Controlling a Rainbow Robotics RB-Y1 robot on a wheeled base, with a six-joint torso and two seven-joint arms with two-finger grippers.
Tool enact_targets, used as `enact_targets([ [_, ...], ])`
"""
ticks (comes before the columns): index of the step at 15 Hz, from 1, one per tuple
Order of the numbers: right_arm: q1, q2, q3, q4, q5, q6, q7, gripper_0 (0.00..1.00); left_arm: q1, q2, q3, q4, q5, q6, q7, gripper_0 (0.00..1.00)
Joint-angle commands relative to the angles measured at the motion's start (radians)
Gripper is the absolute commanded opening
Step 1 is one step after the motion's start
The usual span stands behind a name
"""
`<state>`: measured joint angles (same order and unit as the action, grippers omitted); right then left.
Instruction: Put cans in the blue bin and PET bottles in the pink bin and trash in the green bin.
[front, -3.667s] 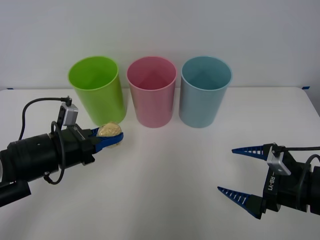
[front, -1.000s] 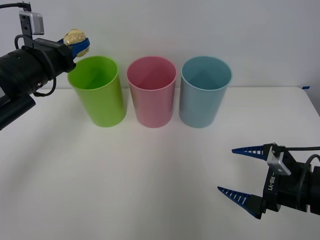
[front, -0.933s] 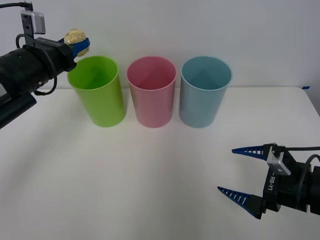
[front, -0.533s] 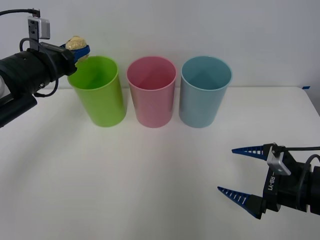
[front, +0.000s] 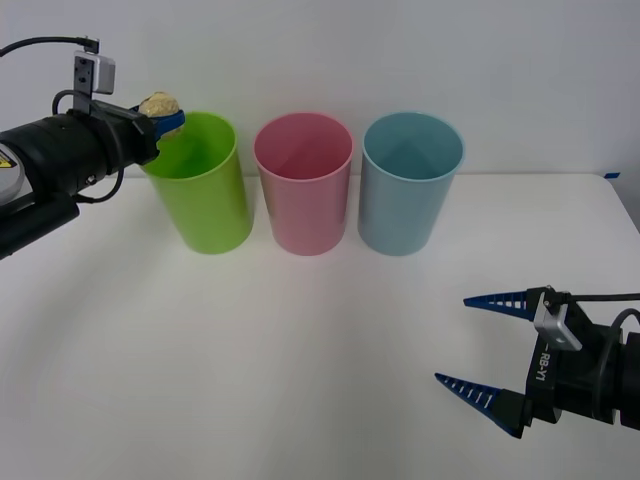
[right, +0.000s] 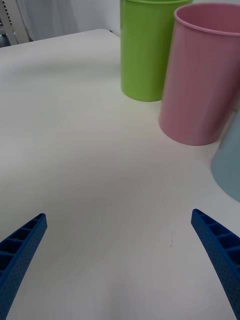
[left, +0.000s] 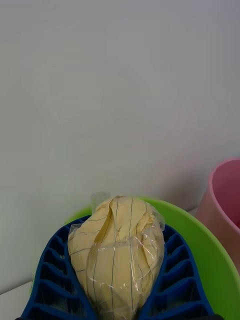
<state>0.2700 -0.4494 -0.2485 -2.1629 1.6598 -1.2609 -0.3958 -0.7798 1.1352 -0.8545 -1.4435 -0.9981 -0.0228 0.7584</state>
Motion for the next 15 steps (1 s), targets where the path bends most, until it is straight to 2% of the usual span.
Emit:
enact_targets([
  [1, 0.000, 0.000, 0.000, 0.000, 0.000, 0.000, 0.000, 1.00, -0.004, 0.000, -0.001, 0.006, 0.003, -0.034, 0.009, 0.00],
  [7, 0.000, 0.000, 0.000, 0.000, 0.000, 0.000, 0.000, 1.00, -0.007, 0.001, -0.001, 0.005, 0.007, -0.034, 0.030, 0.03],
  [8, 0.000, 0.000, 0.000, 0.000, 0.000, 0.000, 0.000, 1.00, -0.006, 0.001, -0.001, 0.005, 0.007, -0.032, 0.032, 0.19],
  [9, 0.000, 0.000, 0.000, 0.000, 0.000, 0.000, 0.000, 1.00, -0.007, 0.003, -0.001, 0.005, 0.007, -0.031, 0.033, 0.45],
  [10, 0.000, 0.000, 0.000, 0.000, 0.000, 0.000, 0.000, 1.00, -0.012, 0.003, -0.001, 0.005, 0.009, -0.031, 0.033, 0.86],
  [11, 0.000, 0.000, 0.000, 0.000, 0.000, 0.000, 0.000, 1.00, -0.015, 0.003, -0.001, 0.006, 0.009, -0.031, 0.033, 0.97],
  [12, 0.000, 0.000, 0.000, 0.000, 0.000, 0.000, 0.000, 1.00, -0.016, 0.003, -0.001, 0.006, 0.009, -0.031, 0.035, 1.00],
  [15, 0.000, 0.000, 0.000, 0.000, 0.000, 0.000, 0.000, 1.00, -0.018, 0.003, -0.001, 0.006, 0.015, -0.025, 0.036, 1.00],
])
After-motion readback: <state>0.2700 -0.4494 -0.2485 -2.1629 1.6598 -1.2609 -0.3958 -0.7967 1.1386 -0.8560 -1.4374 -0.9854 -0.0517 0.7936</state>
